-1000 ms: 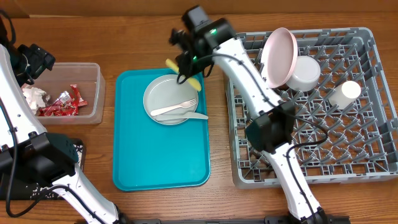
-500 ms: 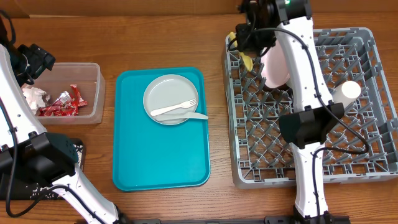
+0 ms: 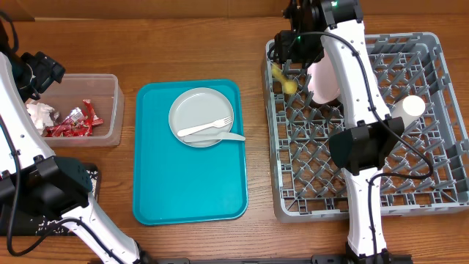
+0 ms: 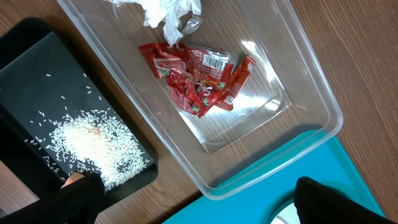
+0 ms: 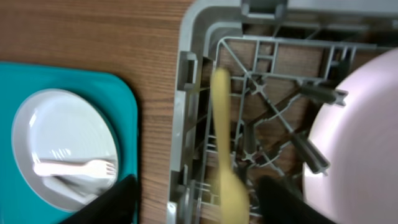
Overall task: Sort waste into correct bins and load items into the dishwasher rack
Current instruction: 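Carry the yellow spoon to the rack and drop it in, then return the right gripper to the grey plate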
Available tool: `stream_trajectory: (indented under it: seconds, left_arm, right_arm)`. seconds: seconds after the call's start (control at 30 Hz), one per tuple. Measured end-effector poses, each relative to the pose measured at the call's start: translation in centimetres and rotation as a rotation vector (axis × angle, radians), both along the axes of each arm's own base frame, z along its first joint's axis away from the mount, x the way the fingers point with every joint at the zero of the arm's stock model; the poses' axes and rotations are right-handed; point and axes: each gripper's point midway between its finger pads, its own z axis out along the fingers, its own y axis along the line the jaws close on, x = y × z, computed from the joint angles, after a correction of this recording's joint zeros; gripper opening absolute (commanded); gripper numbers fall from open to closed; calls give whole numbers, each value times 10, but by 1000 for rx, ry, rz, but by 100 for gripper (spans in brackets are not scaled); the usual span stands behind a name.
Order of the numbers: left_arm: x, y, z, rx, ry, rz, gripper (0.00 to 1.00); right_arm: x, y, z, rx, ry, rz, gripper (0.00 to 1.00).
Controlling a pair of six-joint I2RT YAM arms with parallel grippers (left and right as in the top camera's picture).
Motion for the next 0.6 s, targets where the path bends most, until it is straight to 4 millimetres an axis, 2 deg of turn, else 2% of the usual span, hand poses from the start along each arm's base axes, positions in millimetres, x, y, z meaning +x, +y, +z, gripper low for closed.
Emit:
stream_trajectory:
  seconds: [0.27,0.33,0.37,0.5,0.6]
  left_arm:
    - [0,0,0,0,0,0,100]
    - [0,0,0,0,0,0,100]
    - [0,0,0,0,0,0,100]
    - [0,0,0,0,0,0,100]
    - [0,0,0,0,0,0,100]
  right_arm:
    - [-4,10,0,47,21,8,82]
    - [-6,18,1,73,27,21,96]
    - [-9,23,2,90,31,34,100]
    - [-17,47,5,135,44,78,100]
    - [-26,76,8,158,34,146,100]
